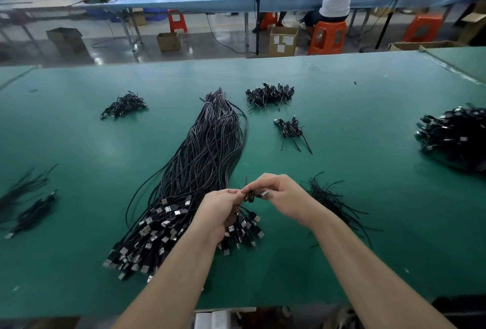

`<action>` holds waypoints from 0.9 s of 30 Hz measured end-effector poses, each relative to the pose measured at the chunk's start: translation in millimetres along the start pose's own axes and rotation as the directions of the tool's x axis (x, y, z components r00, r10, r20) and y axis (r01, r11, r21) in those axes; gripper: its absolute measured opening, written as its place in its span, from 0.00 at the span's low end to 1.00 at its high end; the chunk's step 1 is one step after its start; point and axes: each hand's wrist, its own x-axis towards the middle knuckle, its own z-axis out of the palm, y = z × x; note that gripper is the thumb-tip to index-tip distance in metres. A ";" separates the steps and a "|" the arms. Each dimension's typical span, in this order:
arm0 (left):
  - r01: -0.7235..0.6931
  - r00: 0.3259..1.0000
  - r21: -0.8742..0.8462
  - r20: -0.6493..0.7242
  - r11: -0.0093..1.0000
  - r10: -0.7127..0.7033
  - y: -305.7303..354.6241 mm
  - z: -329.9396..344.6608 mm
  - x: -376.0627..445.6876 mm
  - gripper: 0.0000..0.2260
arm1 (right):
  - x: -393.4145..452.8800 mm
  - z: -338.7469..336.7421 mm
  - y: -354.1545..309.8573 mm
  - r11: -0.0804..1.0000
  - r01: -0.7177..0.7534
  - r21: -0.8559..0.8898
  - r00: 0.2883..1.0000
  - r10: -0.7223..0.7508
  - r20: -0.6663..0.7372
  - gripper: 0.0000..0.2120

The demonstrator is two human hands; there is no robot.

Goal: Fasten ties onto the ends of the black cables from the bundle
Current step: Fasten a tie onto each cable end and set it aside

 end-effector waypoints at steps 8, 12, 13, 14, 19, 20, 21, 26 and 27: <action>-0.305 0.952 -0.016 -0.046 0.952 0.304 5.3 -3.8 -10.5 0.04 | 7.0 2.3 0.7 0.846 -0.393 0.360 0.907 0.422 -0.002 0.17; -0.482 0.871 0.144 -0.030 0.864 0.491 4.2 -3.7 -12.6 0.05 | 5.9 -1.0 -3.3 0.767 -0.429 0.478 0.896 0.428 0.118 0.18; -0.506 0.855 0.191 -0.015 0.841 0.518 3.9 -4.1 -12.8 0.05 | 5.5 -2.7 -3.8 0.752 -0.418 0.510 0.903 0.404 0.146 0.17; -0.526 0.840 0.243 0.003 0.815 0.542 3.7 -4.6 -12.5 0.06 | 4.8 -4.3 -4.5 0.757 -0.403 0.515 0.912 0.376 0.161 0.15; -0.543 0.823 0.320 0.021 0.776 0.567 2.0 -4.8 -10.5 0.07 | 4.2 -7.6 -5.3 0.881 -0.295 0.370 0.955 0.288 0.076 0.07; -0.517 0.842 0.282 0.000 0.808 0.539 1.4 -2.5 -11.1 0.08 | 5.3 -6.8 -5.1 0.900 -0.259 0.351 0.965 0.260 0.047 0.07; -0.476 0.869 0.229 -0.027 0.849 0.495 1.0 -0.4 -11.7 0.09 | 6.0 -5.8 -5.1 0.923 -0.220 0.315 0.974 0.227 0.017 0.08; -0.083 0.996 -0.201 0.007 0.976 0.086 3.2 7.8 -6.7 0.08 | 8.2 2.8 -5.5 0.972 -0.040 0.232 0.997 0.055 -0.059 0.16; -0.003 0.999 -0.280 0.047 0.960 0.017 4.4 8.7 -4.9 0.08 | 7.8 3.1 -4.8 0.982 -0.014 0.188 0.997 0.028 -0.073 0.19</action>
